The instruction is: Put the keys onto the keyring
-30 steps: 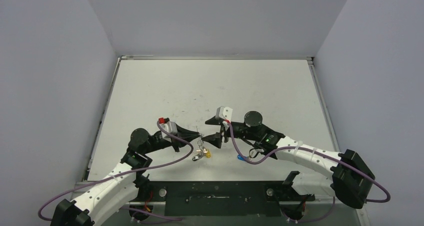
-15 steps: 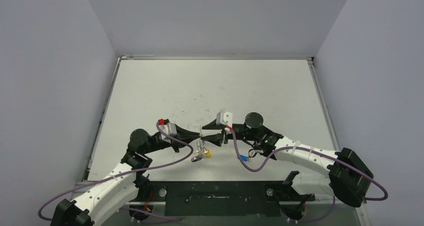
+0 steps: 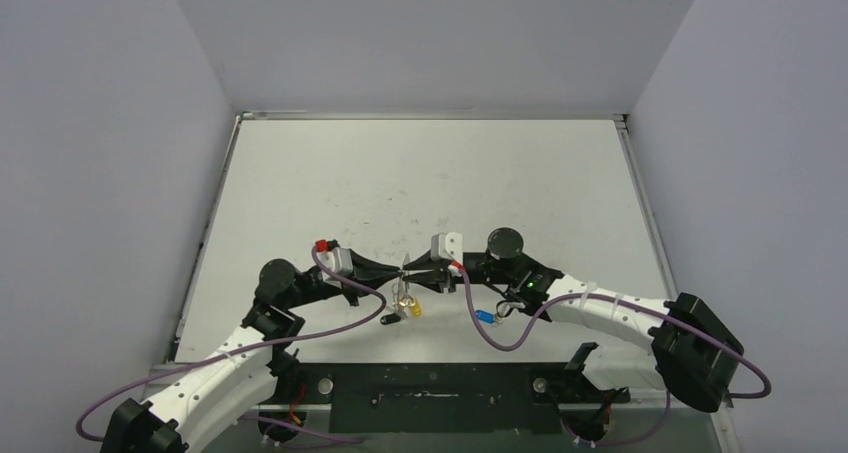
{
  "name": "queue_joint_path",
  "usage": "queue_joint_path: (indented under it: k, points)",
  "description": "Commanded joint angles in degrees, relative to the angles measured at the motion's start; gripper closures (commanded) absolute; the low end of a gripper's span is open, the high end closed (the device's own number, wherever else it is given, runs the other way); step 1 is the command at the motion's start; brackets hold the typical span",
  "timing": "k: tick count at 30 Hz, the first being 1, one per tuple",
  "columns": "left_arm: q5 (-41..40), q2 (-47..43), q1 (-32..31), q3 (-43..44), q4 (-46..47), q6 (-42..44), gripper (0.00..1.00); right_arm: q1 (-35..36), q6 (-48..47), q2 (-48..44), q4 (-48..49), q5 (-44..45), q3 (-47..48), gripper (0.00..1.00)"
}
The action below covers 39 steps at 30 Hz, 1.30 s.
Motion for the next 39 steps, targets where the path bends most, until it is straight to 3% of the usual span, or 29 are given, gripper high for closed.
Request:
queue_joint_path:
  k: [1,15,24,27,30,33,39]
  points:
    - [0.95,-0.28,-0.35,-0.05,4.48,-0.15,1.0,0.14,-0.43,0.43,4.51,-2.48,0.38,0.78]
    - [0.84,0.11,-0.61,-0.01,4.35,0.15,1.0,0.1,1.79,-0.14,5.8,-2.48,-0.06,1.0]
    - [0.53,0.25,-0.61,0.04,4.1,0.43,0.99,0.1,-0.98,-4.17,-3.2,2.61,0.3,1.0]
    - [-0.1,0.29,-0.63,0.13,3.91,0.46,0.66,0.1,-3.42,-5.99,-11.05,6.11,1.96,1.0]
    - [-0.98,0.26,-0.7,0.21,3.9,0.46,0.46,0.1,-4.95,-6.6,-22.04,8.82,5.02,1.0]
    - [-1.88,0.04,-0.7,0.22,2.73,1.29,0.41,0.23,-5.41,-6.48,-34.72,10.66,8.38,1.0]
    - [-3.05,1.95,-0.74,1.01,-0.01,3.4,0.41,1.72,-7.44,-8.36,-51.09,17.77,12.88,1.0]
